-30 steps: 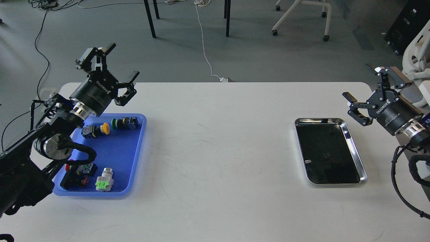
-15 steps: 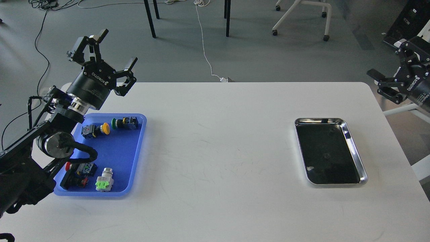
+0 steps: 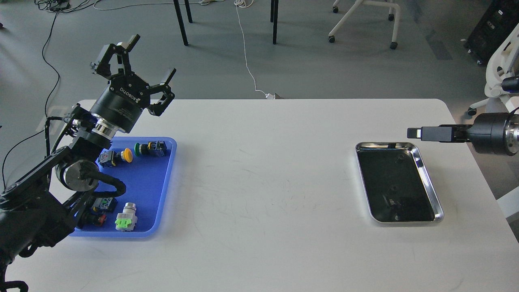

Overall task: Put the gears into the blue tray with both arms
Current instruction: 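Move the right gripper over the metal tray, then lower the right gripper and grasp a small black gear on the tray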

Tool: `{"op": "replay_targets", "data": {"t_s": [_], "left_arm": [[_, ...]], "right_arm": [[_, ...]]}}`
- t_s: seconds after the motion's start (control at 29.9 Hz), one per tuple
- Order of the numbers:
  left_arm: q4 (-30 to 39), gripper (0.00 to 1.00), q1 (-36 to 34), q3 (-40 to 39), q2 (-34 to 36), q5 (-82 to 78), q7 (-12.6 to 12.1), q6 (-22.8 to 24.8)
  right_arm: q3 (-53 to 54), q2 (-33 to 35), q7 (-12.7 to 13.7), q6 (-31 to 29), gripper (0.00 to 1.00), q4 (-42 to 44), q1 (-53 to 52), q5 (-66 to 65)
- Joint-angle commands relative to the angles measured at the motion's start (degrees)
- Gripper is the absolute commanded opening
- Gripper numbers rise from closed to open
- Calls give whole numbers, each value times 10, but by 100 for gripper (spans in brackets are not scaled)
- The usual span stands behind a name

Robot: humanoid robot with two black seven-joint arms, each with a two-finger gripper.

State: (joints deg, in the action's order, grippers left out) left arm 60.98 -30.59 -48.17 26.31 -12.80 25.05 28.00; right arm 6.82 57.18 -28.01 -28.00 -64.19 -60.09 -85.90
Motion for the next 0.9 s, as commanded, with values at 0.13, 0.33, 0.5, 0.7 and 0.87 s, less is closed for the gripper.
{"op": "replay_targets", "data": {"t_s": [0.13, 0.33, 0.5, 0.7, 0.87], "left_arm": [[1, 98, 0, -1, -2, 1, 0, 0], [1, 98, 0, -2, -3, 0, 0, 0], [1, 98, 0, -3, -4, 0, 0, 0], [1, 98, 0, -3, -5, 1, 0, 0], [1, 98, 0, -3, -5, 0, 0, 0]], "right_arm": [[-184, -66, 0, 0, 98, 2, -98, -102], [-242, -117, 0, 0, 93, 35, -103, -106], [-276, -156, 0, 10, 82, 80, -103, -106], [-290, -189, 0, 23, 74, 109, -102, -105], [-291, -206, 0, 23, 70, 123, -102, -104]]}}
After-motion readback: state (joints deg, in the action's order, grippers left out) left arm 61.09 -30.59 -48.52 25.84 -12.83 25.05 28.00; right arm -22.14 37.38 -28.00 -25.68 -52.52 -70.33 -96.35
